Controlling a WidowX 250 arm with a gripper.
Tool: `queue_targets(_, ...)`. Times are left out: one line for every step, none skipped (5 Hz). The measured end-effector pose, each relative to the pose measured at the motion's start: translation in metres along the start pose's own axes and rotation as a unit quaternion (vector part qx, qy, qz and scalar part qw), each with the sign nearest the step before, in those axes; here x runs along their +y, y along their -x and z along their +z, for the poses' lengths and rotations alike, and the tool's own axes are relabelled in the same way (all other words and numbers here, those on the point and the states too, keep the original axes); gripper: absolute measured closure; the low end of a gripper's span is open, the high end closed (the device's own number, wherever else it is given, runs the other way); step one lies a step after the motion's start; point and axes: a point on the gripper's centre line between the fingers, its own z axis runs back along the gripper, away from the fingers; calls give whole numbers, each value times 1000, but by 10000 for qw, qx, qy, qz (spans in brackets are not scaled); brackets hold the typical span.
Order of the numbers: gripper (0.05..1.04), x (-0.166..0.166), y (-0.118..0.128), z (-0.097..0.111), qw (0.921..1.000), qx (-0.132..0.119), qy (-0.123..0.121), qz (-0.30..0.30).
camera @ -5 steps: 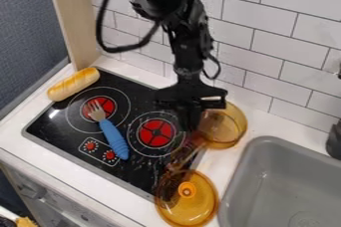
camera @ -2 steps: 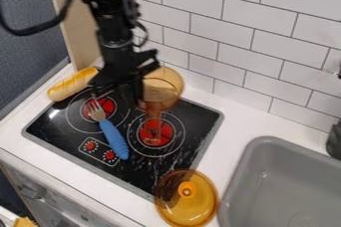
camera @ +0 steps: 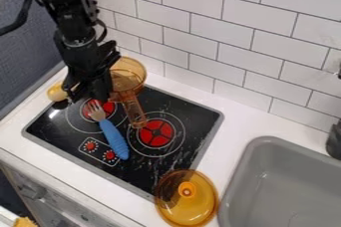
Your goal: Move the yellow transparent pot to the top left side of burner
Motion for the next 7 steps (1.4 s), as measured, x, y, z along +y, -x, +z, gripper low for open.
queue_targets(1009,-3,-21,-20,9992,-184,33,364)
queue_targets(1009,-12,-32,-33,9977,-405,-168,523)
queue_targets(1009,-23,-35,-46,9977,-277,-229,574)
queue_targets(1009,-34,-38,-60,9977,-141,-285,606)
queue_targets(1009,-42,-41,-70,9975,-119,-317,613)
queue_targets(981,-43,-41,-72,9973,-157,-400,600)
queue_targets(800,-42,-35,-72,9972,-97,-527,528)
